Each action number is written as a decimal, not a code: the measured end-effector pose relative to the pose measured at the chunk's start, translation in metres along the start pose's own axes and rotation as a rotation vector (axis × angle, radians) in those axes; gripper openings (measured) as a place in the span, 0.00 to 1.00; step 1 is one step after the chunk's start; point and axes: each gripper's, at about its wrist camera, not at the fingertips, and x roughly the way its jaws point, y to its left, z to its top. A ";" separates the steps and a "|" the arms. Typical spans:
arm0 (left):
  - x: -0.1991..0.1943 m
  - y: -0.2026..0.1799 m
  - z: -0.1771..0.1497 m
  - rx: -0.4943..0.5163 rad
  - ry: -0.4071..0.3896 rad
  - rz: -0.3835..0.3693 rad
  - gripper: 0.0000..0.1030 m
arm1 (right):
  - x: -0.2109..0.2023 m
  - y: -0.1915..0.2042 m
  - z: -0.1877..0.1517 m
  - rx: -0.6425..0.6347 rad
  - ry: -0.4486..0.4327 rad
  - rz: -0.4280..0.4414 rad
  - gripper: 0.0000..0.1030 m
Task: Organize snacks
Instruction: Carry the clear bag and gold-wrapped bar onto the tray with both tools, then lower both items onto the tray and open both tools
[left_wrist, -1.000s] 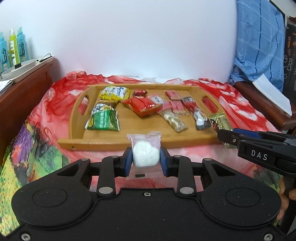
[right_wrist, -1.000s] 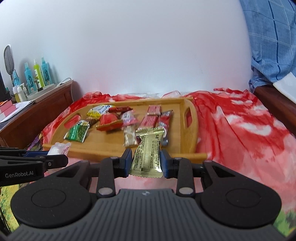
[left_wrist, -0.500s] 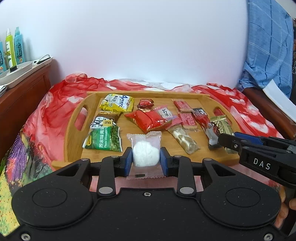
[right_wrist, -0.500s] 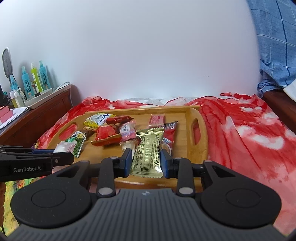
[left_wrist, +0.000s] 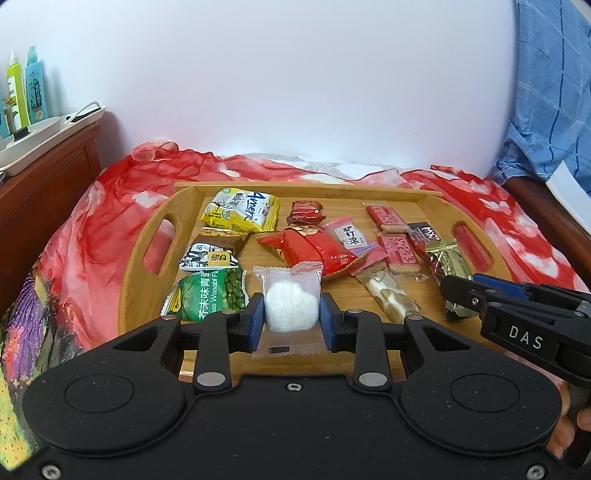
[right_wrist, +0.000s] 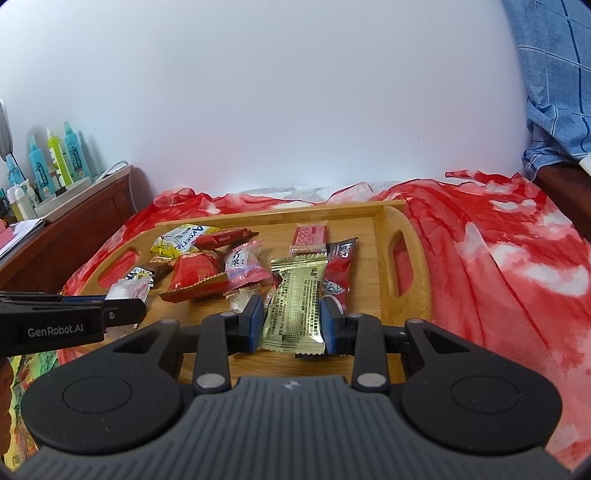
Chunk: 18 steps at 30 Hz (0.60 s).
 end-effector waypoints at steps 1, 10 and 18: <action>0.002 0.000 0.000 -0.002 0.003 0.001 0.29 | 0.001 0.000 0.000 0.000 0.001 0.002 0.37; 0.018 0.001 0.001 -0.003 0.016 0.013 0.29 | 0.013 0.002 -0.001 0.000 0.010 -0.001 0.37; 0.029 0.001 0.001 -0.007 0.025 0.023 0.29 | 0.018 0.003 0.002 -0.005 0.007 0.002 0.37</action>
